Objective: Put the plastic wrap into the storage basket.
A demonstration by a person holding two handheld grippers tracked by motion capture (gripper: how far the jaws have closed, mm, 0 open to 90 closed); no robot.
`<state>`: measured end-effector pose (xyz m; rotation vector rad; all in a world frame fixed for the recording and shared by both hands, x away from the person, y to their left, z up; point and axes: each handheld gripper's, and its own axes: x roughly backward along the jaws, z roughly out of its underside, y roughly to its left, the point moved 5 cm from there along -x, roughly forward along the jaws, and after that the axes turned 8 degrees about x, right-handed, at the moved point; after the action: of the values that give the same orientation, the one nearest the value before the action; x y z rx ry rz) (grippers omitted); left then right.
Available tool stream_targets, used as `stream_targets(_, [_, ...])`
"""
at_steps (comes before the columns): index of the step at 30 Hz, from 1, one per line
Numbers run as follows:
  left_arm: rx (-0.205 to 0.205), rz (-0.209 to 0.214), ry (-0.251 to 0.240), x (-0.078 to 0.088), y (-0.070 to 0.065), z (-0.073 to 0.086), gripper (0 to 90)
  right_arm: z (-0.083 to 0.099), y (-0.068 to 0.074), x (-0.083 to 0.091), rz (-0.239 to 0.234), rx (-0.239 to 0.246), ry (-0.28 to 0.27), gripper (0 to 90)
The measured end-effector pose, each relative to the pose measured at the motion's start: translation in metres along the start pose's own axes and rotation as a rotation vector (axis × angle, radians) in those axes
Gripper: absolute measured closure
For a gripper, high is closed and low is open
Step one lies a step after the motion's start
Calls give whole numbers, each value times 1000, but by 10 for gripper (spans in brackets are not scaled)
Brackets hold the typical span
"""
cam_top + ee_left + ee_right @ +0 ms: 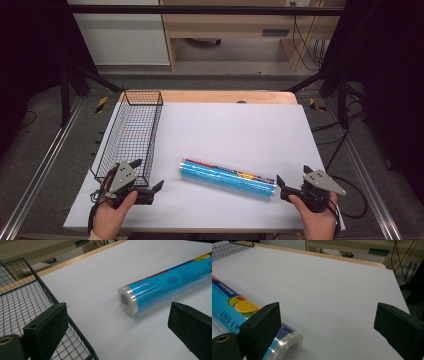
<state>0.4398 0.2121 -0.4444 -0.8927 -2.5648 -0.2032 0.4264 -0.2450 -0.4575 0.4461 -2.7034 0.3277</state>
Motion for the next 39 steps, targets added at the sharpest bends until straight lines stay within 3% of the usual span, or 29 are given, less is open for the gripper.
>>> stream_targets(6, [5,23,9,2,2,-1,31,-1,5,0,-51,27,20,70])
stream_targets(13, [-62,46,38,0,2,-15,32,-22,11,2,-95,187,79,64])
stream_targets(20, [-83,52,47,2,-2,-8,32,-27,8,2,-115,180,75,55])
stream_targets(24, [-90,56,61,2,-5,-5,32,-36,14,-1,-213,241,128,43])
stream_targets(27, [-97,64,68,0,-8,-4,32,-47,24,-5,-290,315,165,44])
stream_targets(28, [-103,67,69,0,-9,-4,32,-54,32,-10,-344,363,191,49])
stream_targets(29, [-107,73,69,0,-11,-5,32,-54,32,-10,-344,363,191,49])
stream_targets(37, [-130,95,72,-1,-17,-6,32,-58,65,-45,-549,520,301,76])
stream_targets(39, [-129,100,76,-1,-17,-6,32,-56,68,-49,-562,534,312,83])
